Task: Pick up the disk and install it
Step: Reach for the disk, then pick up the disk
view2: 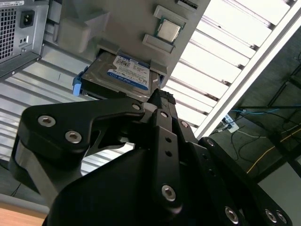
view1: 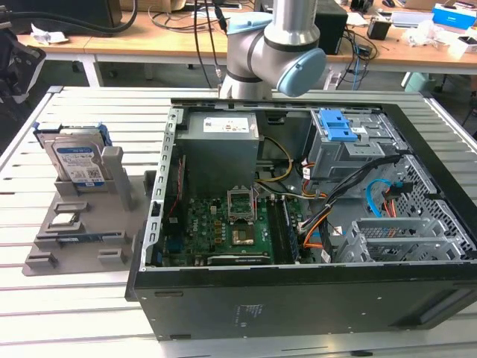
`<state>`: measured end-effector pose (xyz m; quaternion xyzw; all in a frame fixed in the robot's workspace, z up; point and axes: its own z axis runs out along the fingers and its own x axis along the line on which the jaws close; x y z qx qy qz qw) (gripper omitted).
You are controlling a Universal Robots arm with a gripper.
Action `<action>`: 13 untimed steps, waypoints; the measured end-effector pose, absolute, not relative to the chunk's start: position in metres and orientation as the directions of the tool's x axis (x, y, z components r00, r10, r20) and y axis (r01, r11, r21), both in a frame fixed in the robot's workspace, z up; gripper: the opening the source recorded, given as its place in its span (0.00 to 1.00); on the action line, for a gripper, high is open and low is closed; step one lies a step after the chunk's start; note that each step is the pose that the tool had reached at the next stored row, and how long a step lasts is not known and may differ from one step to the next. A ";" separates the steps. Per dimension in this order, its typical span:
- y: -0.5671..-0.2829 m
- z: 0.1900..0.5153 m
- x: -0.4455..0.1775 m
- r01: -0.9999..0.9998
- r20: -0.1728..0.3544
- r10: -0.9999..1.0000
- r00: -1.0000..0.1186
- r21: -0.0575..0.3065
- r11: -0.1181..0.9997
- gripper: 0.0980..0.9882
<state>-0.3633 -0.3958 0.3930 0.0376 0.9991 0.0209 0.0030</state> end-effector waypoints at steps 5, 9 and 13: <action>-0.396 0.393 -0.363 0.075 -0.005 0.075 -0.997 0.042 0.996 0.01; -0.396 0.393 -0.363 0.035 -0.005 0.035 -0.999 0.042 0.999 0.01; -0.396 0.393 -0.363 -0.095 -0.005 -0.095 -0.995 0.042 0.995 0.01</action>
